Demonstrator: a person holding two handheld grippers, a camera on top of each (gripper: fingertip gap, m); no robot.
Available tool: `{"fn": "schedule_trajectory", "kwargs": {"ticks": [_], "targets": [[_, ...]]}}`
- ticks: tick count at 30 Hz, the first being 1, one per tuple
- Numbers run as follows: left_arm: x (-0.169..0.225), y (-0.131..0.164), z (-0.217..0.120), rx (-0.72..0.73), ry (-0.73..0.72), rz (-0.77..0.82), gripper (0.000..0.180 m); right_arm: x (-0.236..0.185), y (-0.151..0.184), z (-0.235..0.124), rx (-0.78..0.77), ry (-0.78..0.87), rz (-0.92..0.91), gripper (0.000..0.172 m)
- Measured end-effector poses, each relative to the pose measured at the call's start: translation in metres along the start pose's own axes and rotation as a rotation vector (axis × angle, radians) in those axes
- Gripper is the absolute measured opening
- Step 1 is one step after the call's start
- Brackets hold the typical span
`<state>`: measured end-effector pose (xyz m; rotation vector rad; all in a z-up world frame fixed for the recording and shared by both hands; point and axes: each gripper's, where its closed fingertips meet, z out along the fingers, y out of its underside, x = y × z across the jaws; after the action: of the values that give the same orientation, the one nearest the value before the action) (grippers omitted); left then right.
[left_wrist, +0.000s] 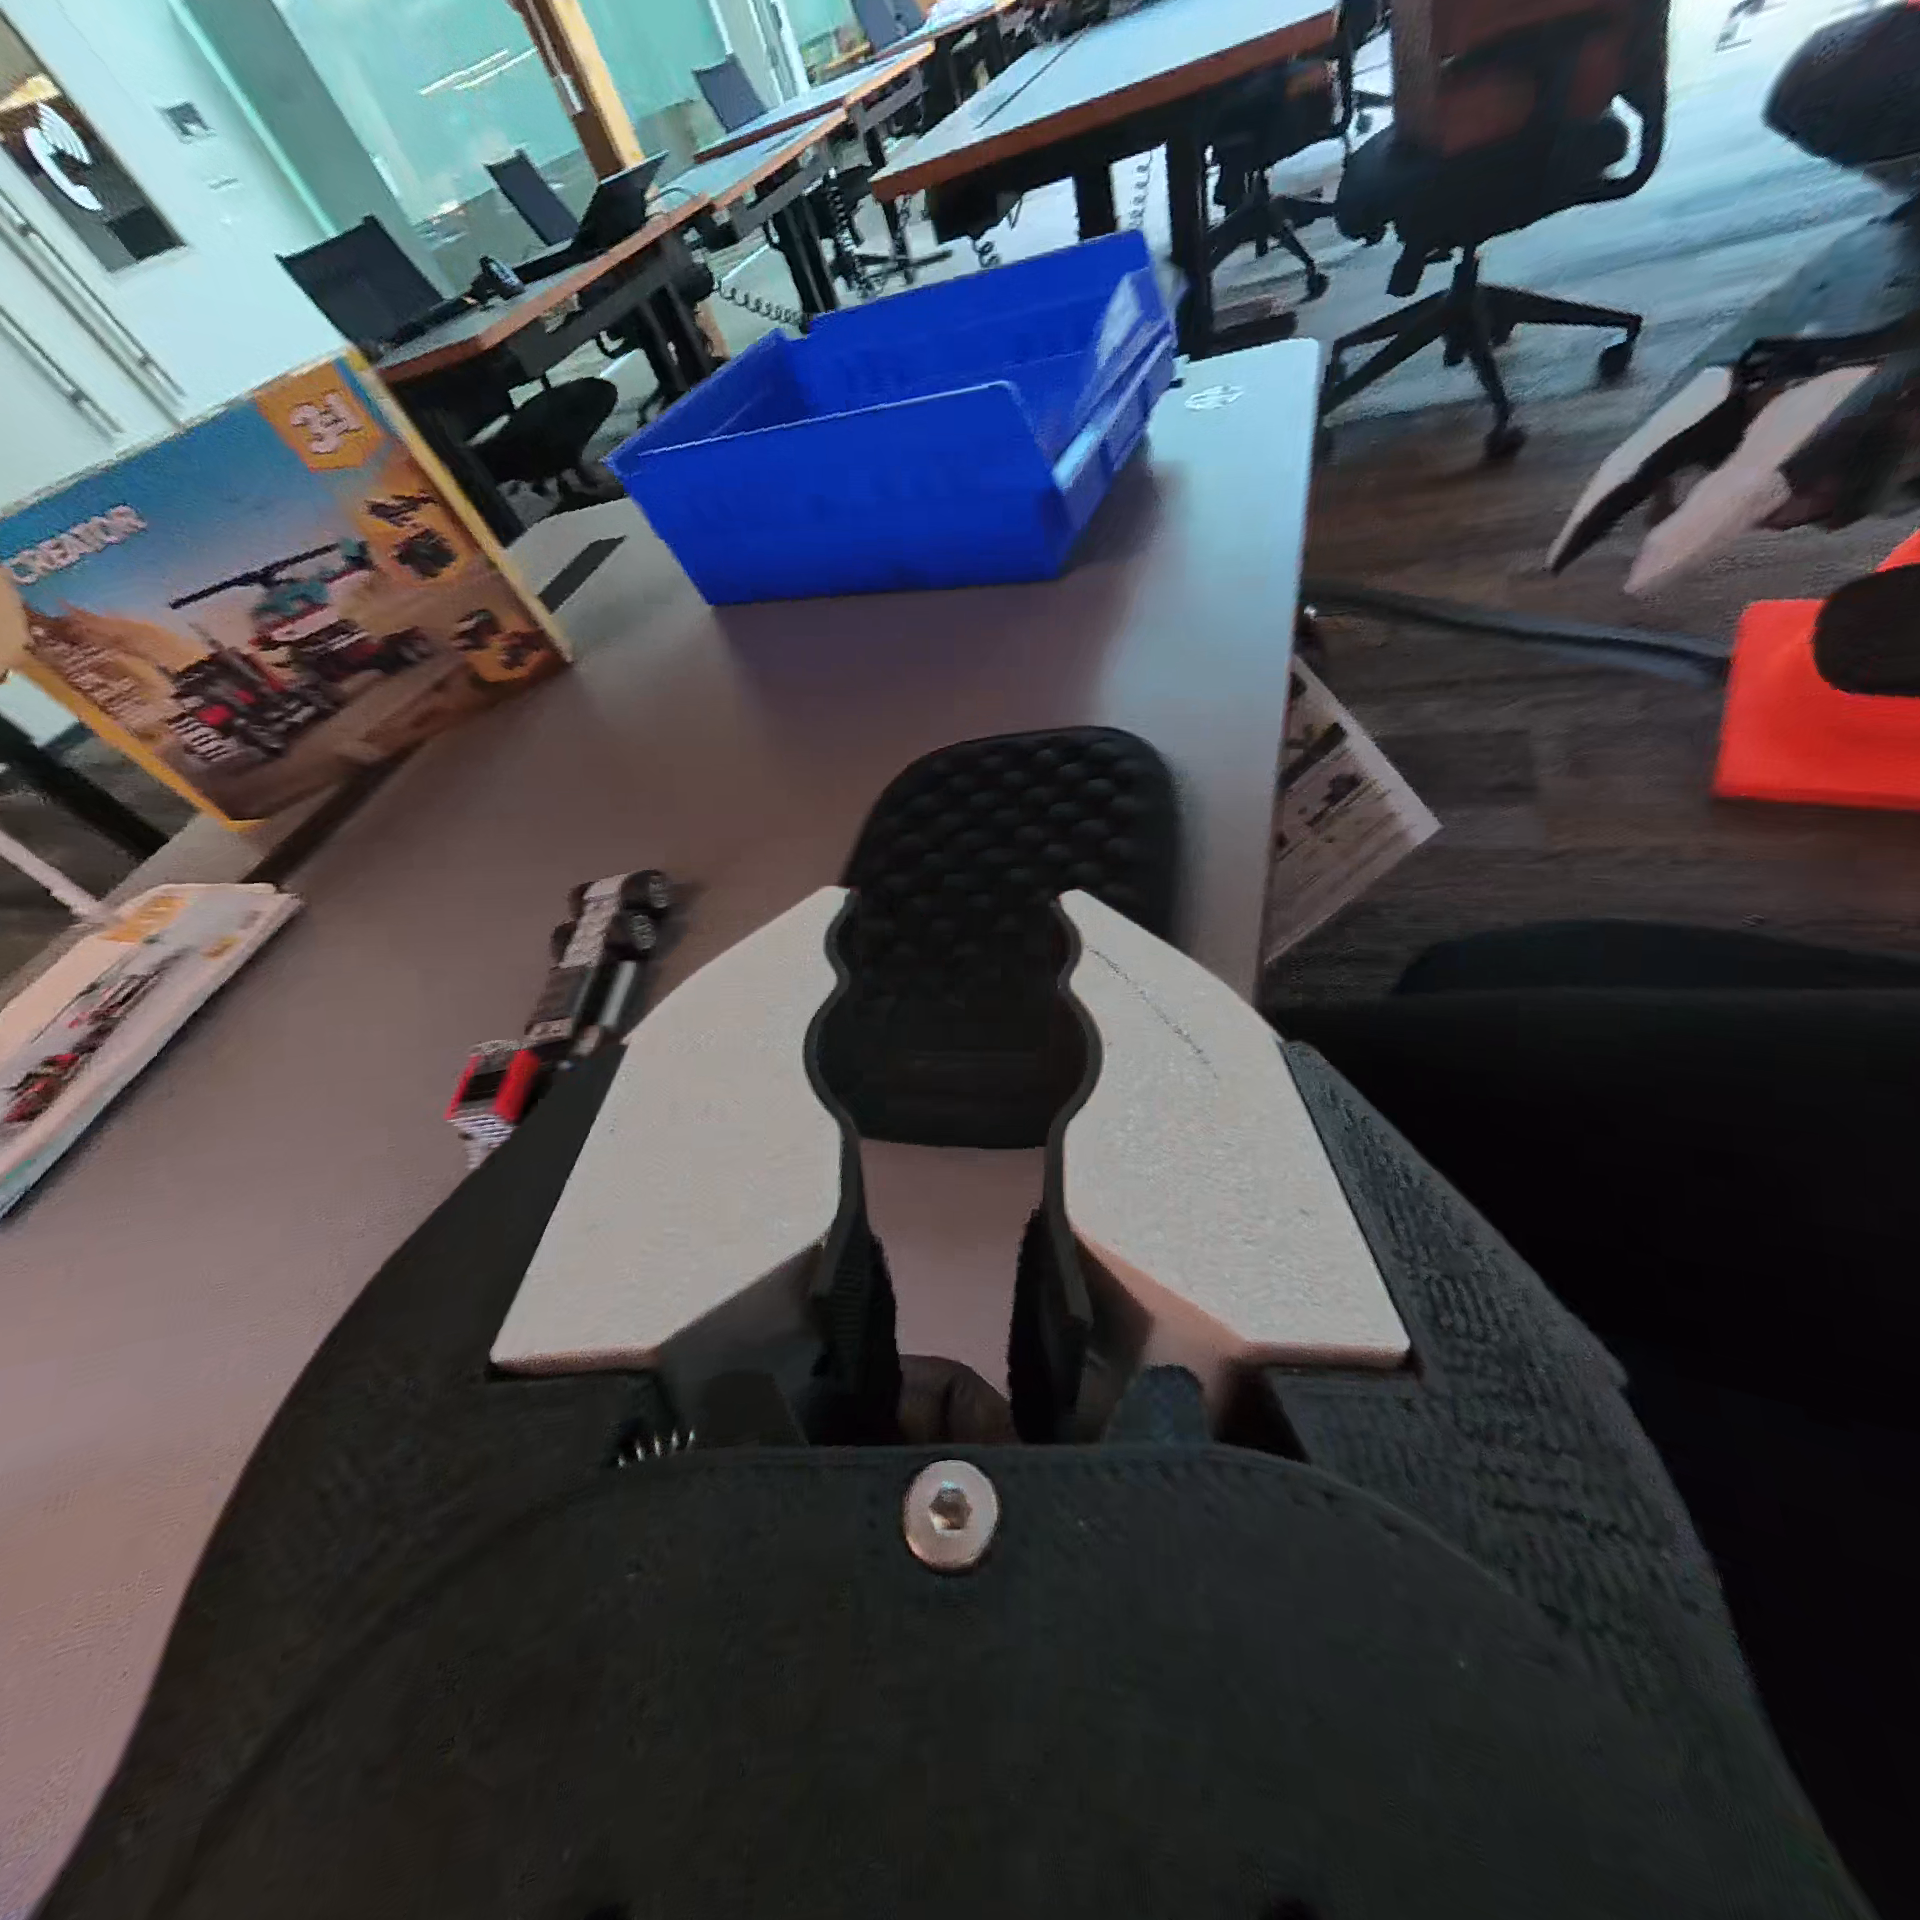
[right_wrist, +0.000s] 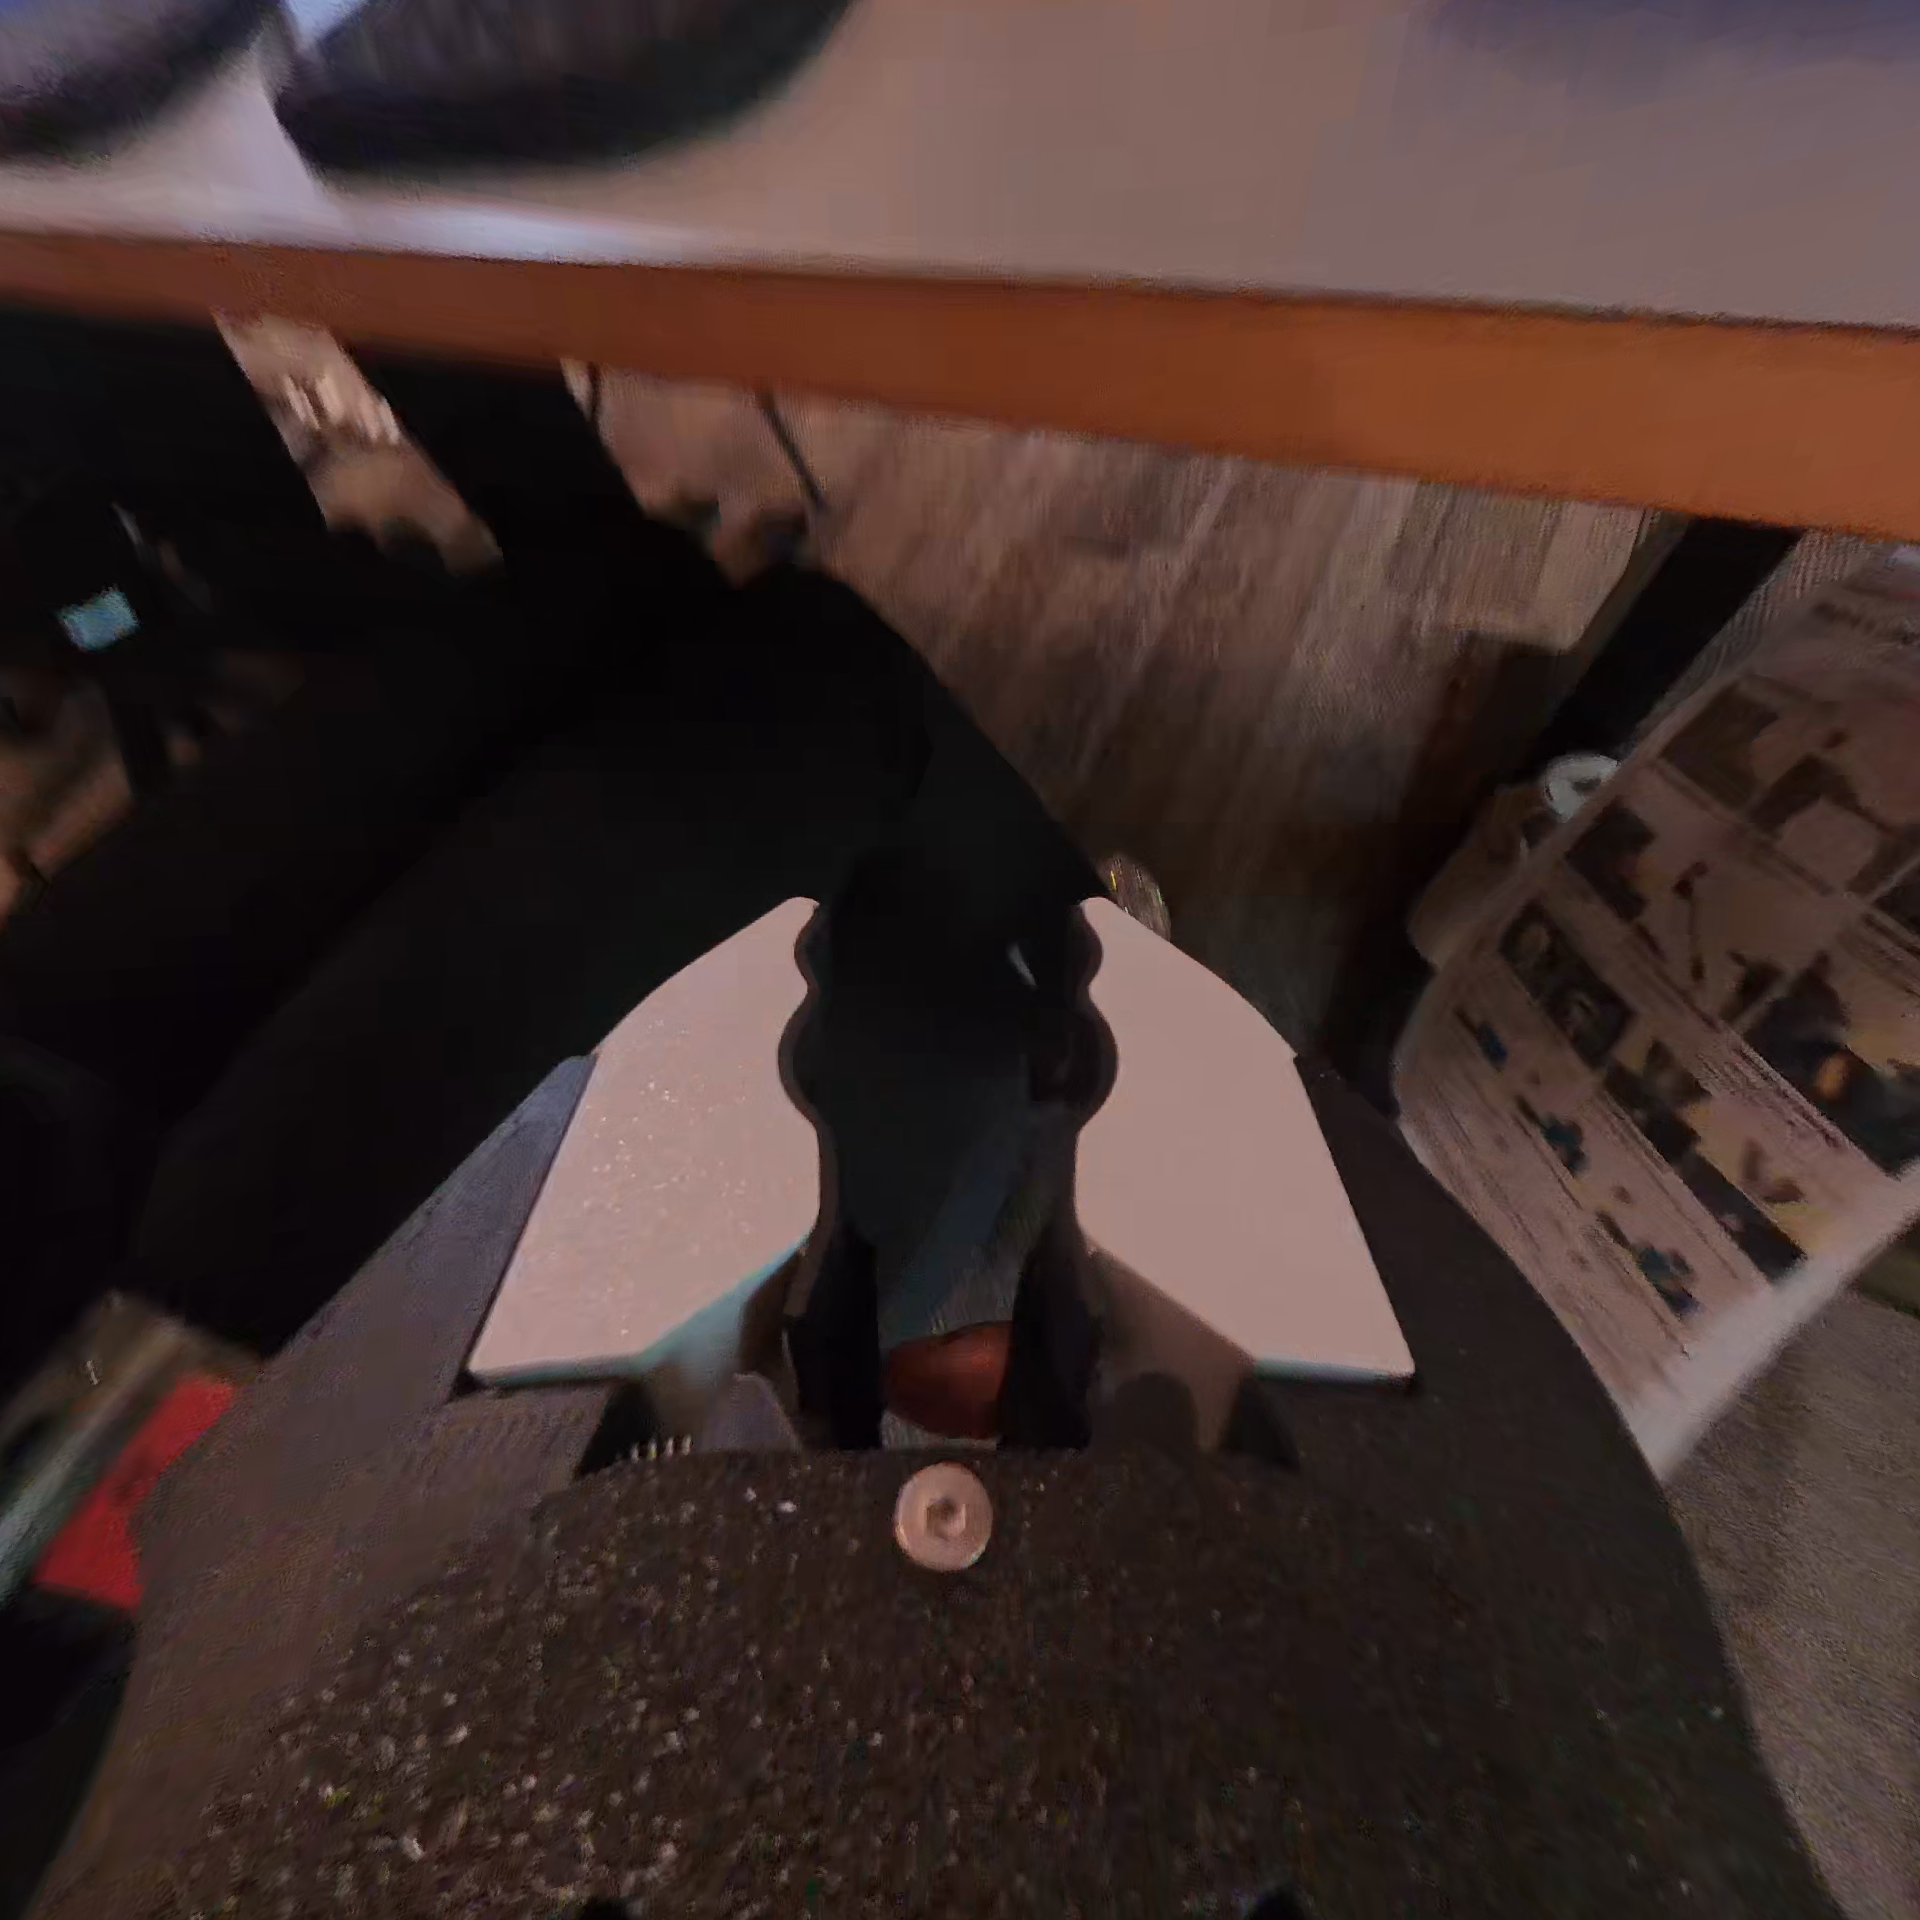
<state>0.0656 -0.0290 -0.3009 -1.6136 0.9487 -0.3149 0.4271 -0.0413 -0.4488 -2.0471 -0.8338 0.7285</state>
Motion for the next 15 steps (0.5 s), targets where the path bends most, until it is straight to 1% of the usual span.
{"fn": "schedule_trajectory", "kwargs": {"ticks": [3,4,6,7,10,12,15], "targets": [[0.028,0.001,0.003,0.032,0.012,0.037,0.034,0.004,-0.028,-0.001,0.291,0.035,0.055,0.043],[0.035,0.001,0.005,0.035,0.015,0.044,0.034,0.005,-0.031,-0.002,0.332,0.038,0.051,0.046],[0.043,0.002,0.009,0.022,0.005,0.040,0.034,0.013,-0.023,-0.010,0.278,0.073,0.049,0.048],[0.046,0.001,0.012,0.020,0.006,0.042,0.034,0.020,-0.019,-0.017,0.274,0.114,0.044,0.047],[0.064,-0.005,0.027,0.010,0.069,-0.002,0.034,0.043,-0.009,-0.044,0.350,0.241,0.114,0.039],[0.080,-0.010,0.041,0.006,0.142,-0.066,0.034,0.052,-0.005,-0.059,0.387,0.293,0.179,0.040],[0.100,-0.019,0.063,0.034,0.206,-0.112,0.034,0.064,-0.003,-0.079,0.432,0.400,0.175,0.041]]}}
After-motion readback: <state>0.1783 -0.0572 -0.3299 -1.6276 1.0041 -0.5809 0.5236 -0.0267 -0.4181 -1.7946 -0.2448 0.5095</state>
